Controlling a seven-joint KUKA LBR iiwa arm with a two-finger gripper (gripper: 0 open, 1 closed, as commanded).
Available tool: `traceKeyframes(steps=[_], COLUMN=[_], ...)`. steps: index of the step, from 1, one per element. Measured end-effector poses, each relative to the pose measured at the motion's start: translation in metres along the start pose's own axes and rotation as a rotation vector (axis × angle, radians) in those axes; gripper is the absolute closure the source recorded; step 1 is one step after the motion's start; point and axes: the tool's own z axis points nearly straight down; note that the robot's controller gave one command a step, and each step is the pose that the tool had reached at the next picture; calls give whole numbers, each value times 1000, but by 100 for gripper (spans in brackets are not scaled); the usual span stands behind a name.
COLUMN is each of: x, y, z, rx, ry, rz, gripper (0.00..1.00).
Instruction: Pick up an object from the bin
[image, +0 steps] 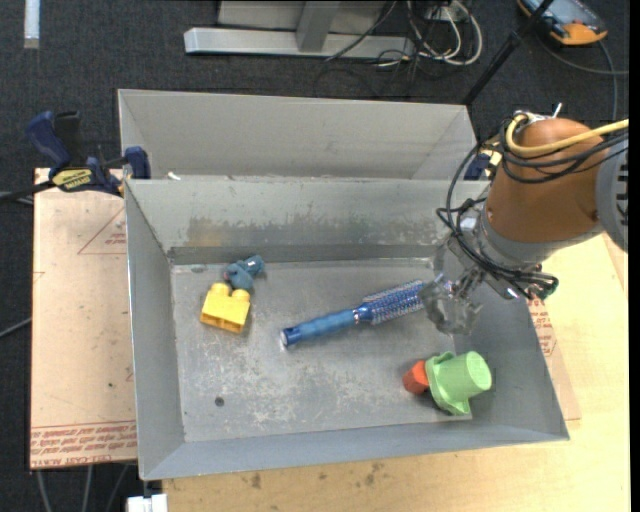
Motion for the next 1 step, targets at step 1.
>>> traceKeyframes(steps=[1], x=[51], y=[0], z=[41], rx=[0], ry=[2], rz=[-462], gripper=[100])
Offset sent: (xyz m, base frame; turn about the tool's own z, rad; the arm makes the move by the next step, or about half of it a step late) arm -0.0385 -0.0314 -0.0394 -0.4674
